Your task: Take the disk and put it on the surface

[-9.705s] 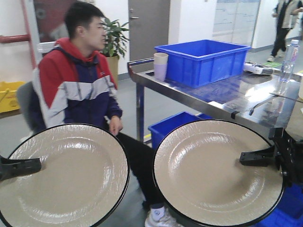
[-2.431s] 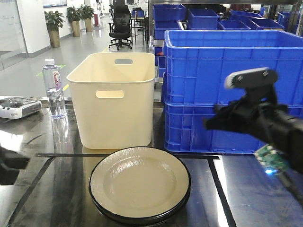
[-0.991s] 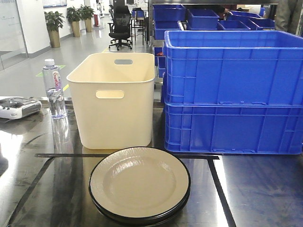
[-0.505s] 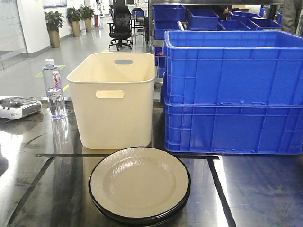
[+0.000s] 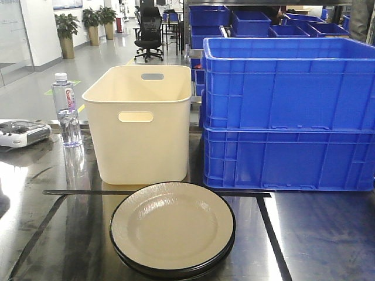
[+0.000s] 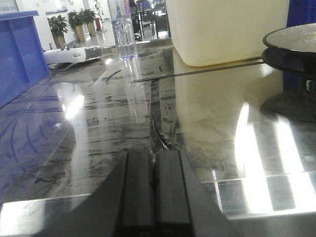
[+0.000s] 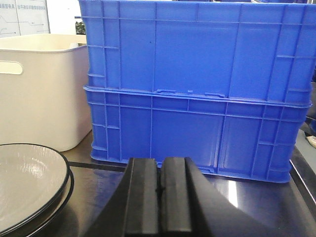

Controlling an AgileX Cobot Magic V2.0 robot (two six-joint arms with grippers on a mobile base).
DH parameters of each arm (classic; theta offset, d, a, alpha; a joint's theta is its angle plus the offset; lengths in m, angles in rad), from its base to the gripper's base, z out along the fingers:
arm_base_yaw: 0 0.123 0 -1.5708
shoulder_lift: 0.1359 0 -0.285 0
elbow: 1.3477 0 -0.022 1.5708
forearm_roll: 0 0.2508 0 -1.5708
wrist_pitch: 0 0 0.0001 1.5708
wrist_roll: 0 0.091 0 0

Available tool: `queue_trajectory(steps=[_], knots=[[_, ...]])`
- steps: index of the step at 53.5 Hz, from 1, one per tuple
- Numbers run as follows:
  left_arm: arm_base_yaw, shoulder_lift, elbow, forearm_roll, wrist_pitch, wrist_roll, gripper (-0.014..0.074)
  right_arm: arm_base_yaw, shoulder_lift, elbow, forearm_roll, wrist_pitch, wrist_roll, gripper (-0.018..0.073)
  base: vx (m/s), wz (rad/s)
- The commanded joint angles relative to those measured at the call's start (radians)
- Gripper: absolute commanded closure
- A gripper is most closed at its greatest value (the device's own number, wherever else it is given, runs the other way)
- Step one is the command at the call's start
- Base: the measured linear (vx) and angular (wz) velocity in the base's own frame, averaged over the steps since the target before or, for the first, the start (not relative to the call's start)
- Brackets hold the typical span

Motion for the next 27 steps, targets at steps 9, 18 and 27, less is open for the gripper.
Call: queue_trajectory(steps=[9, 18, 27], knots=[[-0.003, -0.018, 0.013, 0.000, -0.093, -0.008, 0.0598, 0.000, -0.002, -0.032, -0.014, 0.008, -0.005, 0.0568, 0.00, 0.00], [-0.003, -0.018, 0.013, 0.000, -0.093, -0.008, 0.0598, 0.000, -0.002, -0.032, -0.014, 0.008, -0.005, 0.0568, 0.00, 0.00], [-0.003, -0.018, 0.012, 0.000, -0.093, -0.008, 0.0598, 0.000, -0.002, -0.032, -0.014, 0.008, -0.005, 0.0568, 0.00, 0.00]])
